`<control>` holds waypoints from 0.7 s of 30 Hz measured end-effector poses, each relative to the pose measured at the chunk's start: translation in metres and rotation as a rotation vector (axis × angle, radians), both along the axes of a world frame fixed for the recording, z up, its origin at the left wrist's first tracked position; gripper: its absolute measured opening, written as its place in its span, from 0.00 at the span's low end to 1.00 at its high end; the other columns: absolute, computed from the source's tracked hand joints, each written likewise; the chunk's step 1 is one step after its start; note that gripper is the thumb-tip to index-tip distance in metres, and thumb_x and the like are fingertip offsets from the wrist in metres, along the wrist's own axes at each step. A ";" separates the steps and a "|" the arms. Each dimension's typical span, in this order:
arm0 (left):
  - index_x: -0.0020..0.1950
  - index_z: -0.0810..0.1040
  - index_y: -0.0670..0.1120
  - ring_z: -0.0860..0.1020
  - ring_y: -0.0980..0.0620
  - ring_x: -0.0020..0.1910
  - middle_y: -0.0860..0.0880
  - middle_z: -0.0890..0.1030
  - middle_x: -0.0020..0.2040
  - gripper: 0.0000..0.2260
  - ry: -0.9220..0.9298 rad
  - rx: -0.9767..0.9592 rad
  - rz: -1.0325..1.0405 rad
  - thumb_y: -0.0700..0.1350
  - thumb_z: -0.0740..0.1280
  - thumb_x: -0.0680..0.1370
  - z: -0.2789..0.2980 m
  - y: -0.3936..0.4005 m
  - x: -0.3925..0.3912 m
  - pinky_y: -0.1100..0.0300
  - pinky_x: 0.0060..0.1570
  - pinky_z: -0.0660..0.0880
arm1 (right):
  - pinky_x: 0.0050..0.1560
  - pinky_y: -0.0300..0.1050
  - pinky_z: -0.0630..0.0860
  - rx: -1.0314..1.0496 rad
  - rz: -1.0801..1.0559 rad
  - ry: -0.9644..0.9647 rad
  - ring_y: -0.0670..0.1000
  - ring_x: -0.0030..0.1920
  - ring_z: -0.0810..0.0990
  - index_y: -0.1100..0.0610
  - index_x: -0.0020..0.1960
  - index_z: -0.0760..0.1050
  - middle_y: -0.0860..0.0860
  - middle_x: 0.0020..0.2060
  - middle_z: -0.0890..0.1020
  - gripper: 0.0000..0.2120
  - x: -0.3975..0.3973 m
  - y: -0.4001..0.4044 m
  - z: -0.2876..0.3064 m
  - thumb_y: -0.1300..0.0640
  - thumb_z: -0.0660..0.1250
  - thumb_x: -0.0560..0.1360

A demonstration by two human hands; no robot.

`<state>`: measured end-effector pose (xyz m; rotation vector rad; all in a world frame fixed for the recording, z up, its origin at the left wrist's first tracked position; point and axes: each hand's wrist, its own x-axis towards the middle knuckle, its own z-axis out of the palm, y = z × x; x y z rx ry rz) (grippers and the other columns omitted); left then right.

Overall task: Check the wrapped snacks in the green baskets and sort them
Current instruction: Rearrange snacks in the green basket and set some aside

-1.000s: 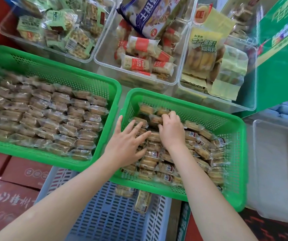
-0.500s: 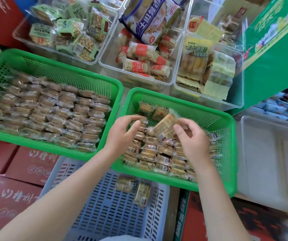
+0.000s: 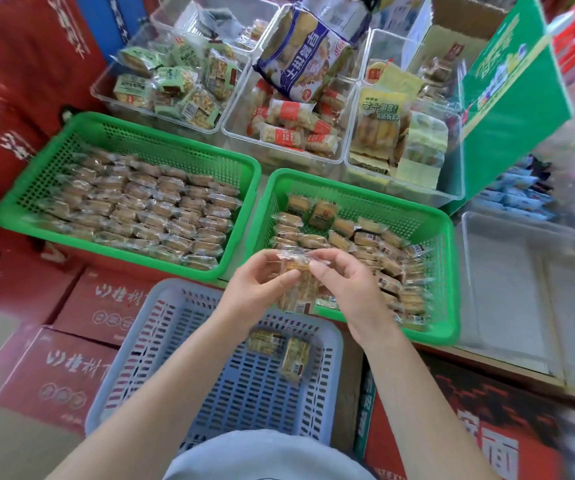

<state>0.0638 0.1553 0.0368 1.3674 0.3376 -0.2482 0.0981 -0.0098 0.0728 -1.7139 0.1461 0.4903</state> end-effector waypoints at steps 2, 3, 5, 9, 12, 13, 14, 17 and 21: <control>0.57 0.79 0.47 0.80 0.52 0.46 0.46 0.83 0.51 0.19 -0.019 -0.055 -0.009 0.51 0.77 0.70 0.004 0.001 -0.012 0.57 0.44 0.76 | 0.48 0.47 0.81 0.040 -0.032 0.007 0.52 0.44 0.82 0.53 0.51 0.83 0.56 0.44 0.84 0.05 -0.011 0.000 0.005 0.58 0.69 0.79; 0.57 0.79 0.47 0.80 0.52 0.46 0.46 0.83 0.51 0.19 -0.026 -0.077 -0.011 0.52 0.78 0.70 0.006 0.001 -0.018 0.57 0.43 0.76 | 0.51 0.51 0.81 0.063 -0.050 0.014 0.54 0.45 0.83 0.53 0.50 0.84 0.57 0.44 0.85 0.06 -0.016 0.001 0.007 0.59 0.69 0.79; 0.58 0.79 0.47 0.80 0.49 0.48 0.45 0.83 0.52 0.23 -0.036 -0.083 -0.005 0.54 0.79 0.68 0.008 -0.001 -0.029 0.53 0.46 0.77 | 0.53 0.57 0.82 0.085 -0.074 0.023 0.59 0.49 0.84 0.53 0.49 0.85 0.58 0.46 0.86 0.07 -0.025 0.000 0.010 0.60 0.68 0.79; 0.60 0.78 0.45 0.80 0.48 0.51 0.41 0.83 0.55 0.27 -0.049 -0.080 0.001 0.56 0.79 0.66 0.009 -0.002 -0.044 0.47 0.51 0.76 | 0.56 0.61 0.81 0.057 -0.102 0.008 0.63 0.50 0.84 0.57 0.50 0.85 0.59 0.45 0.86 0.06 -0.040 -0.006 0.009 0.59 0.70 0.79; 0.58 0.78 0.44 0.82 0.51 0.50 0.49 0.84 0.49 0.24 -0.050 -0.091 -0.030 0.51 0.82 0.68 0.008 0.001 -0.052 0.56 0.50 0.78 | 0.56 0.62 0.80 -0.026 -0.072 -0.073 0.62 0.49 0.84 0.58 0.47 0.85 0.58 0.43 0.87 0.04 -0.050 -0.011 0.011 0.59 0.72 0.77; 0.57 0.78 0.44 0.82 0.53 0.48 0.52 0.85 0.47 0.21 -0.057 -0.093 -0.046 0.48 0.81 0.69 0.009 0.003 -0.056 0.60 0.48 0.79 | 0.55 0.60 0.81 -0.051 -0.062 -0.098 0.62 0.48 0.84 0.59 0.46 0.85 0.57 0.42 0.87 0.04 -0.053 -0.011 0.013 0.59 0.72 0.76; 0.57 0.78 0.45 0.83 0.55 0.47 0.53 0.85 0.46 0.19 -0.068 -0.096 -0.062 0.46 0.78 0.69 0.012 0.004 -0.059 0.62 0.46 0.79 | 0.55 0.59 0.81 -0.057 -0.066 -0.101 0.62 0.48 0.84 0.59 0.46 0.85 0.58 0.42 0.86 0.04 -0.056 -0.012 0.014 0.60 0.72 0.76; 0.59 0.79 0.43 0.84 0.54 0.47 0.51 0.86 0.47 0.18 -0.090 -0.085 -0.102 0.44 0.75 0.70 0.014 0.009 -0.066 0.63 0.44 0.79 | 0.57 0.62 0.80 0.054 -0.121 0.011 0.65 0.50 0.83 0.63 0.45 0.82 0.64 0.45 0.85 0.04 -0.065 -0.006 0.014 0.63 0.70 0.78; 0.59 0.78 0.46 0.82 0.56 0.47 0.55 0.84 0.45 0.18 -0.069 -0.038 -0.148 0.49 0.74 0.71 0.018 0.014 -0.069 0.61 0.46 0.78 | 0.50 0.62 0.80 -0.072 -0.136 -0.126 0.58 0.41 0.80 0.57 0.43 0.79 0.64 0.42 0.82 0.06 -0.077 0.009 0.012 0.59 0.69 0.79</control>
